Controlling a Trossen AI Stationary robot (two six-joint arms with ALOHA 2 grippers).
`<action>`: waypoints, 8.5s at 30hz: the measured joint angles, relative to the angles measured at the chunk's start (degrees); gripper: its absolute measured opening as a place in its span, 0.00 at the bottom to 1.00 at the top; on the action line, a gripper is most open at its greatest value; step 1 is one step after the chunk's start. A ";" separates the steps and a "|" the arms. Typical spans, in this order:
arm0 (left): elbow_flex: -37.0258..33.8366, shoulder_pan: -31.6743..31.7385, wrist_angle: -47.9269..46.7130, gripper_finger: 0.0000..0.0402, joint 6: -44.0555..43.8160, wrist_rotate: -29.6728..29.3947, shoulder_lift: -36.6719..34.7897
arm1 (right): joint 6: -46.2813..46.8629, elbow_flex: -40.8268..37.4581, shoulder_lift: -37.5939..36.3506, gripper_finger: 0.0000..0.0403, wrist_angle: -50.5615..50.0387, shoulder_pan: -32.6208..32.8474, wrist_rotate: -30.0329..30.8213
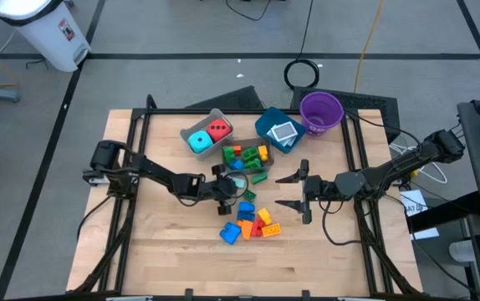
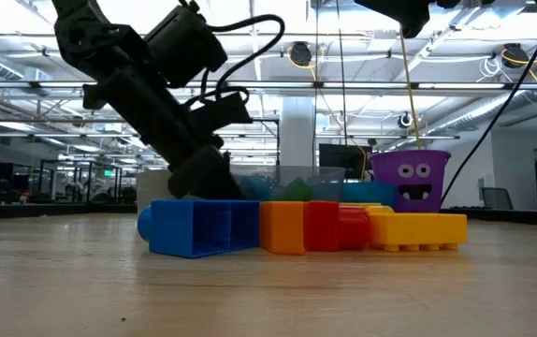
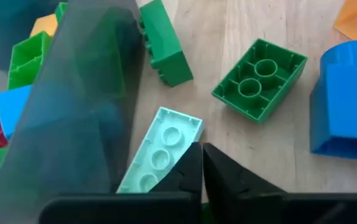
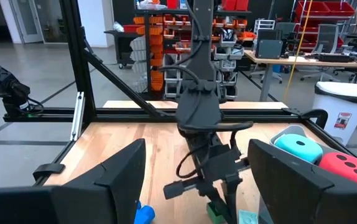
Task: Pick & Place Toys
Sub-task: Put the light blue block into the black bin, then put the green block into the black bin
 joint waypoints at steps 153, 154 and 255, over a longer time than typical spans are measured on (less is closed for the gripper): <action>0.07 -0.79 -46.27 0.69 -43.07 9.15 -22.94 | 1.08 0.00 0.04 0.63 -0.37 -0.03 0.03; 0.07 -0.97 -45.64 0.70 -43.89 8.55 -22.22 | 1.08 0.00 0.04 0.63 -0.37 -0.03 0.03; 6.01 3.39 -16.95 0.72 -8.25 8.90 -32.37 | -2.50 10.33 27.07 0.33 -14.51 -7.29 1.30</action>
